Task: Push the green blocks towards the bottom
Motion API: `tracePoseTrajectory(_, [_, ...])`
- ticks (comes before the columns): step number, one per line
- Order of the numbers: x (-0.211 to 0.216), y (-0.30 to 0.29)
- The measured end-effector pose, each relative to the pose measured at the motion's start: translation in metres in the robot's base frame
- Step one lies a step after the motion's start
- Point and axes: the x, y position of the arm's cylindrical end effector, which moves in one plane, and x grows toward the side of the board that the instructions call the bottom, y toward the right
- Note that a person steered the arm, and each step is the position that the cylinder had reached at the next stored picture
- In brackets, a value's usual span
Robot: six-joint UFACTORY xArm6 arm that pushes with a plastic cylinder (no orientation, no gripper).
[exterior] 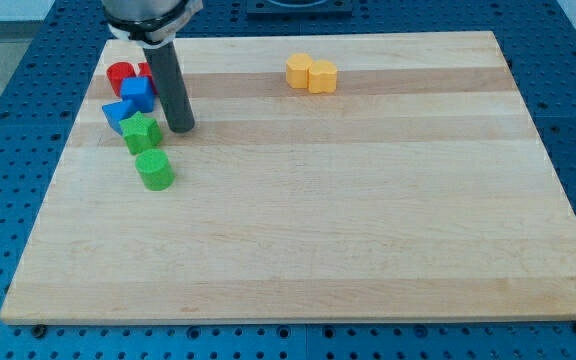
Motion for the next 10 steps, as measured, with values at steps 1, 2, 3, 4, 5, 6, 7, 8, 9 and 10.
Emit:
tracePoseTrajectory(1, [-0.010,-0.007])
tracePoseTrajectory(2, [-0.018,-0.008])
tracePoseTrajectory(3, [-0.018,-0.009])
tracePoseTrajectory(4, [0.001,-0.023])
tracePoseTrajectory(5, [0.004,-0.025])
tracePoseTrajectory(6, [0.004,-0.025])
tracePoseTrajectory(7, [0.047,-0.025])
tracePoseTrajectory(8, [0.090,-0.025])
tracePoseTrajectory(9, [0.088,-0.025])
tracePoseTrajectory(10, [0.047,0.000])
